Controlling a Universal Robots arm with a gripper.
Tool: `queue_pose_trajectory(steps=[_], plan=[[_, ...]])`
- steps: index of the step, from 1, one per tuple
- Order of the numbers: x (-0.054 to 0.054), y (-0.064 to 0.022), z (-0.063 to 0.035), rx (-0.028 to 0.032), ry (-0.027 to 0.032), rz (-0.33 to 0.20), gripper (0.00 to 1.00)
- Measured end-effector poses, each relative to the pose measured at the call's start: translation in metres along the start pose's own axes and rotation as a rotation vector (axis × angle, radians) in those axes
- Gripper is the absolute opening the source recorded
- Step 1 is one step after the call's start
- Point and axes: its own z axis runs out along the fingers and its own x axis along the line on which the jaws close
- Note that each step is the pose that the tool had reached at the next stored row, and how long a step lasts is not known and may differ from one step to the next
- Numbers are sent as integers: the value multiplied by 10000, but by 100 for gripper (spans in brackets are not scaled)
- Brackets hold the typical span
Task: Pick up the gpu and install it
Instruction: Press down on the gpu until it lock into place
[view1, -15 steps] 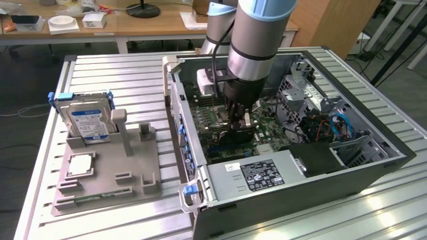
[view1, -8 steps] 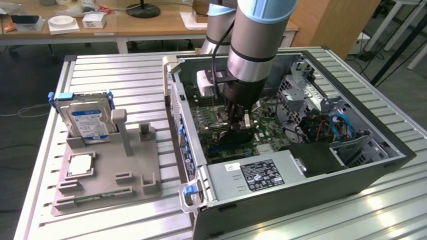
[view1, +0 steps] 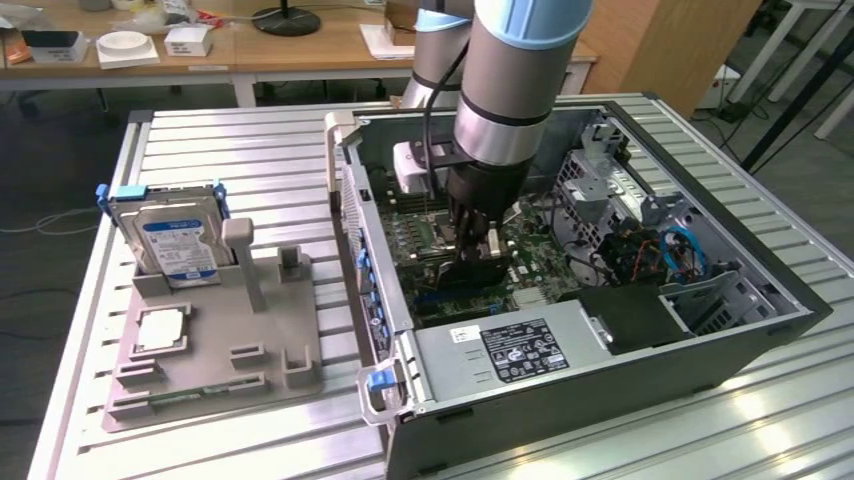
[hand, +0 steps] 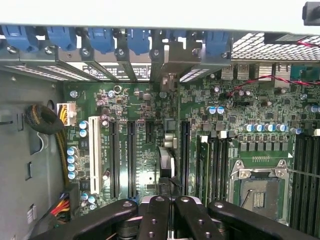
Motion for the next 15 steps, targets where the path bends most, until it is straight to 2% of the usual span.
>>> queue_pose_trajectory(steps=[4, 9, 12, 14, 15], plan=[[-5, -3, -95, -5, 3, -31, 11], [-33, -3, -93, -1, -38, -44, 11], [-43, 5, -82, 22, -43, -48, 11], [-43, 13, -70, 27, -27, -49, 11], [-42, 15, -66, 26, 7, -50, 11]])
